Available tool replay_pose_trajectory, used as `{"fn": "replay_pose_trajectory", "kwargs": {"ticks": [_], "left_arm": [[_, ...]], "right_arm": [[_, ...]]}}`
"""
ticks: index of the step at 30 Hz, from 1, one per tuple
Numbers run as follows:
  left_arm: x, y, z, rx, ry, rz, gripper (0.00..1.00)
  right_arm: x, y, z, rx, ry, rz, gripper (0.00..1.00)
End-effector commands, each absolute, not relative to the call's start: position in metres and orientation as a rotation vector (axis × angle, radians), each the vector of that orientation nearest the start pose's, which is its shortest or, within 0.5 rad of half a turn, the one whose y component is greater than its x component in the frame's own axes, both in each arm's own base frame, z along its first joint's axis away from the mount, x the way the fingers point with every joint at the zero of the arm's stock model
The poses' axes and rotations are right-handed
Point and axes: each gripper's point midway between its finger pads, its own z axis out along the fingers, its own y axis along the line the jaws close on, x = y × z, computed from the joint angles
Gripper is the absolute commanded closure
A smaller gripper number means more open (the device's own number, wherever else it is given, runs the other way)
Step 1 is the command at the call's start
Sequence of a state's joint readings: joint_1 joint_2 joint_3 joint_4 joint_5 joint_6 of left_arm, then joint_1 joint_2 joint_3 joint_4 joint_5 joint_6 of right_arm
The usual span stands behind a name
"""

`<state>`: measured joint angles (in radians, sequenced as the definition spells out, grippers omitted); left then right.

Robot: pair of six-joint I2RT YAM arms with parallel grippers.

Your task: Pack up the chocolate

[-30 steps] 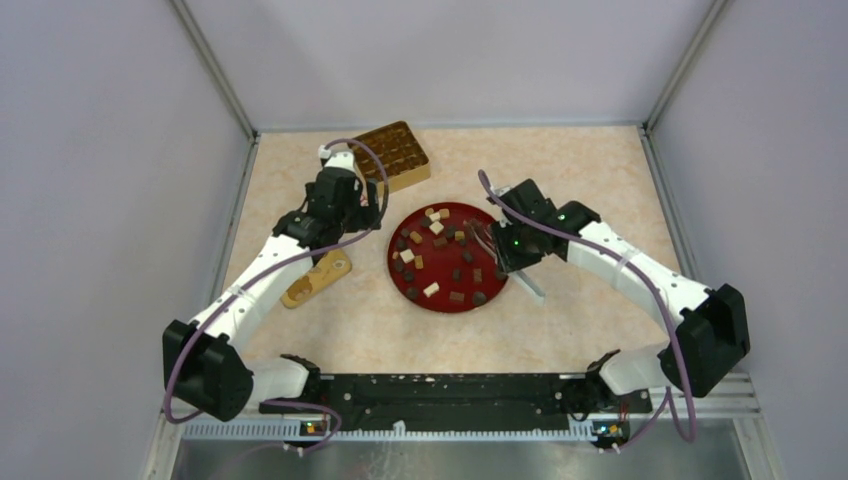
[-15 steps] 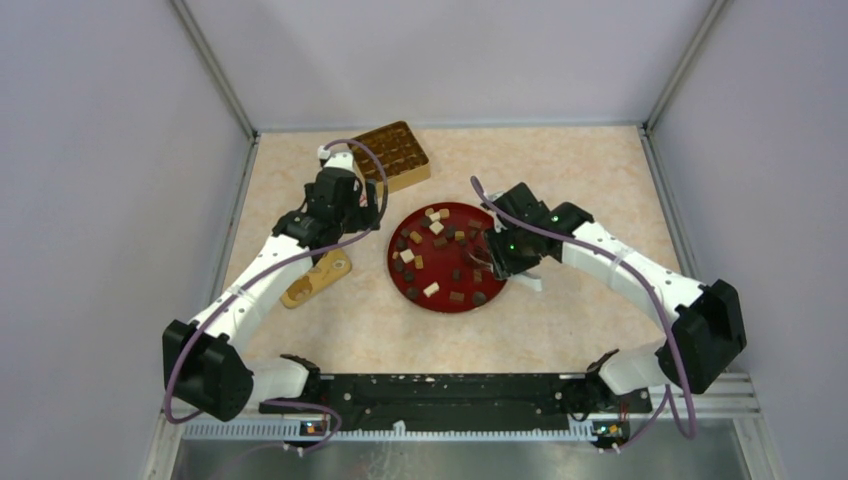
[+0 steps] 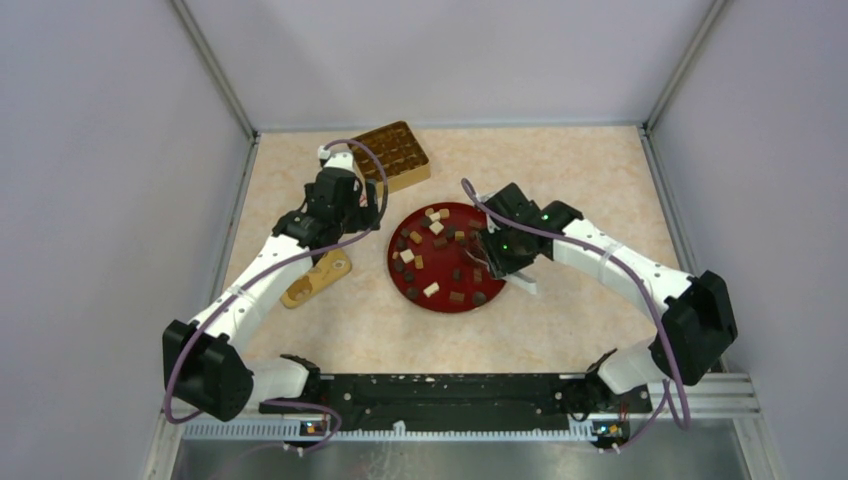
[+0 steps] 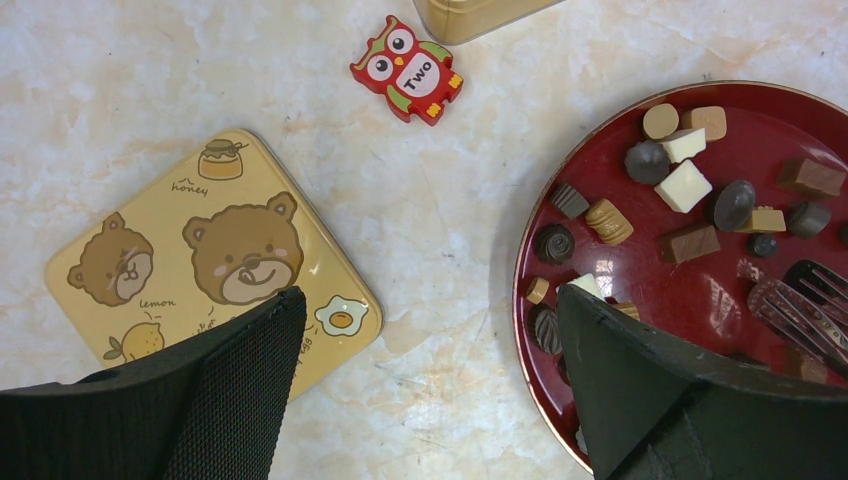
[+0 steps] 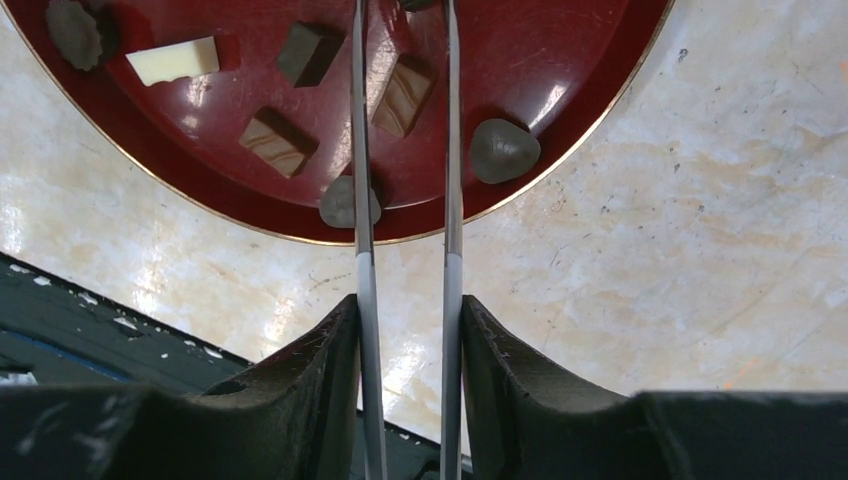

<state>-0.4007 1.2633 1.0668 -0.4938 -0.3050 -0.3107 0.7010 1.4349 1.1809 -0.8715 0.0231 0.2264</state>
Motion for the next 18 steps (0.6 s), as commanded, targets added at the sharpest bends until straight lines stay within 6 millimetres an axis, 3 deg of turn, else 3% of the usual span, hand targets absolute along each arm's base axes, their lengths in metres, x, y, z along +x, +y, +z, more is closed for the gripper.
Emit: {"fn": "replay_pose_trajectory", "kwargs": {"ticks": [1,5,10,15,18], "left_arm": [[0.345,-0.099,0.194,-0.069,2.202,-0.039,0.01],[0.345,-0.099,0.194,-0.066,2.204,-0.038,0.01],[0.345,-0.091,0.202,-0.133,2.178,-0.006,0.01],[0.345,-0.090,0.223,-0.169,2.119,-0.058,0.01],[0.343,-0.087,0.225,-0.187,2.132,-0.056,0.01]], "right_arm": [[0.245,0.214,0.150,-0.646,2.560,0.259,0.64],[0.245,0.213,0.152,-0.646,2.558,0.245,0.76],[0.256,0.209,0.169,-0.596,2.518,0.192,0.99],[0.281,0.222,0.208,-0.538,2.398,0.228,1.00],[0.304,0.239,0.230,-0.510,2.314,0.282,1.00]]}}
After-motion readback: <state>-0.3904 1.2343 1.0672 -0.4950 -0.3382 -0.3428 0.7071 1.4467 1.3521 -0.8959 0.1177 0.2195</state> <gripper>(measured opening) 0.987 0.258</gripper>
